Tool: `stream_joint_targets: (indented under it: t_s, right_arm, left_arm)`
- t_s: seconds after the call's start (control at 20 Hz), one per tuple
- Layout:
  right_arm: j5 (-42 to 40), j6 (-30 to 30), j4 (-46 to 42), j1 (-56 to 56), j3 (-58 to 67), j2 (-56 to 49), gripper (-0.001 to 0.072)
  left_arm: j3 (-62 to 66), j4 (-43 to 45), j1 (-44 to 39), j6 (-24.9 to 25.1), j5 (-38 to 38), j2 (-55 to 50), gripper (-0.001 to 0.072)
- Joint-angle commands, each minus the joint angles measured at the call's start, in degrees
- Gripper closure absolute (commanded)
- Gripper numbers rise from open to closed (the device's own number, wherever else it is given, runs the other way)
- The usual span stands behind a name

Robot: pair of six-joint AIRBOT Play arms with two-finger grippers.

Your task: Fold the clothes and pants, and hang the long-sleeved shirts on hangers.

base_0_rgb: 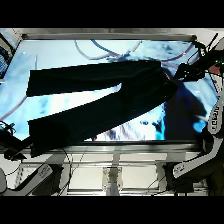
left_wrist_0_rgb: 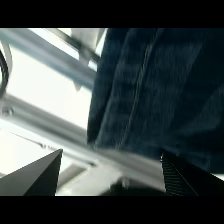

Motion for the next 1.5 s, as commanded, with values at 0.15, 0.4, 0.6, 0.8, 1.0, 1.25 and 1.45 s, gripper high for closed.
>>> stream_joint_targets:
  t_s: [0.15,0.4,0.6,0.8,1.0,1.25,1.45]
  right_arm:
    - [-0.1,0.0,0.0,0.1,0.0,0.0,0.0167]
    - [-1.2,0.0,0.0,0.1,0.0,0.0,0.0167]
    - [-1.6,0.0,-0.3,0.1,0.0,0.0,0.0167]
    - [-1.4,-2.2,-3.2,0.0,0.0,-0.3,0.0167]
    - [-1.6,-4.2,-5.1,-0.1,-0.2,-2.8,0.0167]
    - [-9.0,-8.7,-6.4,-0.1,-5.4,-6.6,0.0167]
    - [-17.2,-13.4,-4.1,0.1,-6.9,-8.5,0.0167]
  left_arm:
    - [-2.4,-2.9,0.0,0.6,6.3,1.1,0.0085]
    - [-2.6,-4.2,0.0,0.6,6.1,1.1,0.0166]
    - [-2.8,-4.2,0.0,0.7,5.4,1.1,0.0494]
    - [-1.7,-2.3,0.0,3.6,6.3,1.0,0.0674]
    - [6.1,8.3,0.1,1.2,7.6,1.0,0.0674]
    - [16.8,9.4,0.3,1.2,9.6,-1.1,0.0674]
    - [20.0,9.4,0.5,1.2,10.9,-2.4,0.0674]
